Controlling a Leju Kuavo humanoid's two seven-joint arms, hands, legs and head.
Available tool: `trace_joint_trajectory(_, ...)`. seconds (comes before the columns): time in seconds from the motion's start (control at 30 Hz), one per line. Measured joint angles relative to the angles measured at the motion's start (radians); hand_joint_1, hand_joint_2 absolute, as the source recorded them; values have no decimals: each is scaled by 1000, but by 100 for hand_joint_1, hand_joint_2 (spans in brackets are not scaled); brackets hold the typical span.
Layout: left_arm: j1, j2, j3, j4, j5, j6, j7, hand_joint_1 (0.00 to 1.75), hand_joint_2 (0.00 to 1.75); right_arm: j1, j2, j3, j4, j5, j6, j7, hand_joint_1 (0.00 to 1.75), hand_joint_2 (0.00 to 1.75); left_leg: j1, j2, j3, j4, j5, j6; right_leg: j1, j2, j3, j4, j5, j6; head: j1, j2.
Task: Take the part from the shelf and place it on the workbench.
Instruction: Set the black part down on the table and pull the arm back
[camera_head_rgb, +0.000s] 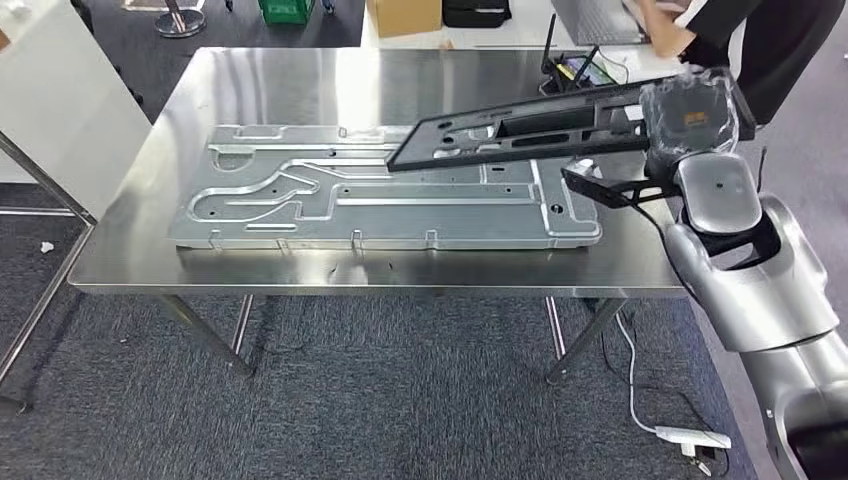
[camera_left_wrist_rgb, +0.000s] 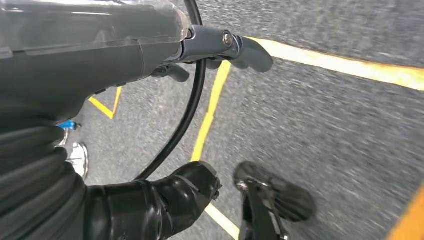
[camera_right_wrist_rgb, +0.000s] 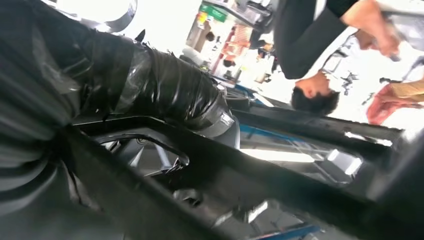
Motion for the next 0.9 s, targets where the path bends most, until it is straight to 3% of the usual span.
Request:
trace_joint_trajectory(0.07,-2,1,0,0,4,-3,-2,0,175,1,0,0,2,-5,0,-2,175,175,0,0,-79,86,-69,0,3,3,22,-2,-21,-6,-1,0)
trace_joint_trajectory(0.1,-3,1,0,0,6,-5,-2,0,175,4,0,1,4,-7,0,-3,175,175,-1,0,-107,98,-104,0,5,5,35,-1,-33,-7,-1,0)
trace_joint_trajectory(0.13,-2,1,0,0,8,-5,-1,0,175,7,0,2,7,-9,0,-5,175,175,-1,0,-125,85,-117,2,7,7,48,0,-45,-7,-1,0)
trace_joint_trajectory(0.17,-1,2,1,0,9,-5,0,0,175,9,0,3,10,-10,0,-6,175,175,-3,0,-132,49,-96,5,10,9,62,2,-58,-7,-1,0)
trace_joint_trajectory(0.27,5,6,2,0,10,-3,4,0,175,11,0,7,18,-14,0,-6,175,175,-12,-2,-133,-110,94,25,16,15,92,14,-93,0,0,0)
trace_joint_trajectory(0.3,5,8,3,0,10,-2,5,0,175,11,0,9,21,-16,0,-6,175,175,-15,-2,-135,-138,136,30,16,17,92,18,-103,5,1,0)
trace_joint_trajectory(0.33,5,8,3,0,10,-2,6,0,175,12,0,11,23,-18,0,-6,175,175,-17,-2,-137,-148,152,32,17,19,90,24,-109,9,1,0)
trace_joint_trajectory(0.9,-3,8,3,0,5,-5,-13,0,175,20,-18,47,54,-28,-2,-14,175,175,-22,-4,-137,-150,147,37,14,12,93,13,-121,18,1,0)
